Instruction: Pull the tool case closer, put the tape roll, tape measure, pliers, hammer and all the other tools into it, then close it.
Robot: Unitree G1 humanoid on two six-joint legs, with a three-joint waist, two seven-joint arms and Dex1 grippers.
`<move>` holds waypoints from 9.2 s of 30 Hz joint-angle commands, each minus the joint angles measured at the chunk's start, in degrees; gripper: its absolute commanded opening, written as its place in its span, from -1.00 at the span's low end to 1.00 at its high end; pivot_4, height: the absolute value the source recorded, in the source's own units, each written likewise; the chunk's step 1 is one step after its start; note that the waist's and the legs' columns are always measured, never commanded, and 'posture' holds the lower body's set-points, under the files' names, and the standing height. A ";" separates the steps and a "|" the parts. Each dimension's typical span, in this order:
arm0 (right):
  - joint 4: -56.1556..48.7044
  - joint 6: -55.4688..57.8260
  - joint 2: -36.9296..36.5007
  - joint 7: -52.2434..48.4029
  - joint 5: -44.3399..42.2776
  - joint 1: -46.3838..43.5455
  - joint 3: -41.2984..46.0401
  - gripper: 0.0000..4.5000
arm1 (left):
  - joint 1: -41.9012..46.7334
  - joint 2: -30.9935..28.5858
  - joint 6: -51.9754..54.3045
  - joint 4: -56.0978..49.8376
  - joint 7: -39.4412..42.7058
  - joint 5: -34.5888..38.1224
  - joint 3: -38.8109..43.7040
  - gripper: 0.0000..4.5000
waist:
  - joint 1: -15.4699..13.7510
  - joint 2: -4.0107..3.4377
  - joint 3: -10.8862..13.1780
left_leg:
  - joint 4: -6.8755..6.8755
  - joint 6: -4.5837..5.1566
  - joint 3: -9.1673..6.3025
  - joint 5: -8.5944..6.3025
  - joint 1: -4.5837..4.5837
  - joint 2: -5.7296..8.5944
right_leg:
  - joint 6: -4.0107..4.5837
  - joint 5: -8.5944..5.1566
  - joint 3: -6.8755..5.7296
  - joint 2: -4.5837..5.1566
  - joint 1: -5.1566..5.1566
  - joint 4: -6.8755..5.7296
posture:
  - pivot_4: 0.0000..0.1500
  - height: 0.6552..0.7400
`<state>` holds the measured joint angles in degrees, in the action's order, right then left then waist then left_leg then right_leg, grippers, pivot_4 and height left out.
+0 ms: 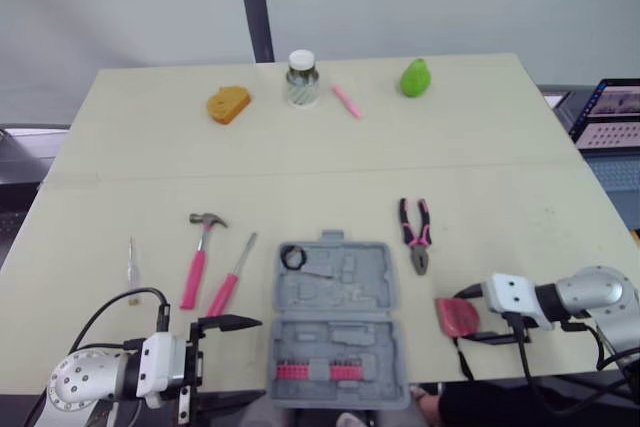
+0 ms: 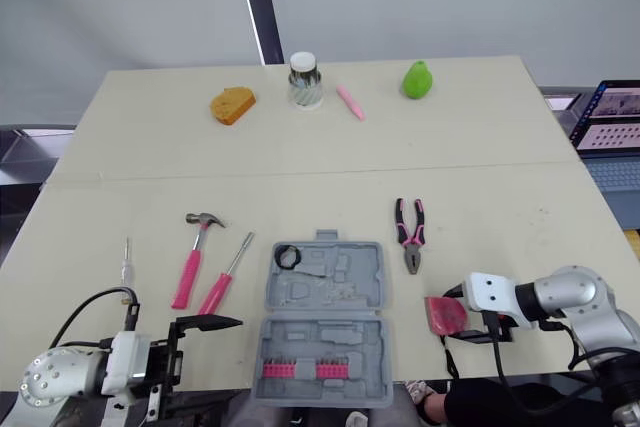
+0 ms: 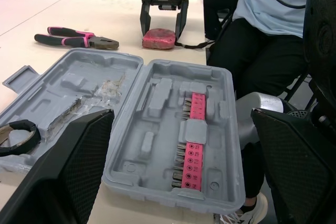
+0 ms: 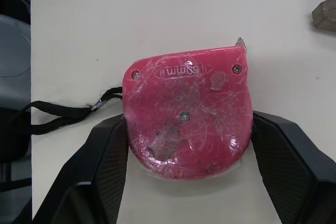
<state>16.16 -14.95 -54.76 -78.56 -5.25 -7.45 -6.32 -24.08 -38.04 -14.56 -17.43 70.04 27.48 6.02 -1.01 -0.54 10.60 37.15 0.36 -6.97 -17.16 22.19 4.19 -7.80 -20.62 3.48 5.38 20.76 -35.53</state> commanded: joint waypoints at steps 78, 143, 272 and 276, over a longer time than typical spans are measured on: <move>-28.93 71.81 11.31 14.24 3.27 -45.18 -36.84 0.33 | 5.40 3.40 3.37 3.94 -6.24 -0.58 4.07 1.00 | 1.25 0.42 -0.22 | 0.11 0.01 1.43 -0.14 0.25 -0.11 | 0.75 -0.18 -1.75 0.22 1.96 -1.46 | 1.00 0.43; -35.18 62.65 15.51 12.98 -7.20 -26.74 -9.31 0.56 | 4.34 4.50 -0.04 5.87 -6.95 -2.13 0.84 1.00 | 1.04 0.73 -0.40 | 0.16 0.05 1.37 -0.16 0.21 -0.06 | 0.75 -0.18 -1.77 0.29 1.84 -1.45 | 1.00 0.43; -40.41 43.13 8.07 16.77 -19.08 4.78 7.77 -0.39 | -3.74 4.82 11.81 -2.00 -11.93 6.70 14.45 1.00 | 0.86 1.06 -0.75 | 0.14 0.09 1.37 -0.24 0.05 -0.10 | 0.77 -0.19 -1.75 0.28 1.62 -1.32 | 1.00 0.43; -45.03 44.86 7.15 19.48 -20.04 13.01 12.67 -0.39 | -7.75 5.25 10.89 -2.00 -9.96 6.93 15.40 1.00 | 0.90 1.07 -0.76 | 0.11 0.10 1.38 -0.25 0.03 -0.13 | 0.78 -0.19 -1.75 0.26 1.59 -1.27 | 1.00 0.43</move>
<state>-25.97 29.51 -47.15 -60.18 -23.94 4.58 3.86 -30.66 -32.96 -2.59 -17.92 58.98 33.47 20.12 -0.10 0.53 9.84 37.26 0.46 -5.59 -17.41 22.21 4.06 -7.02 -20.82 1.73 5.64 22.35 -36.78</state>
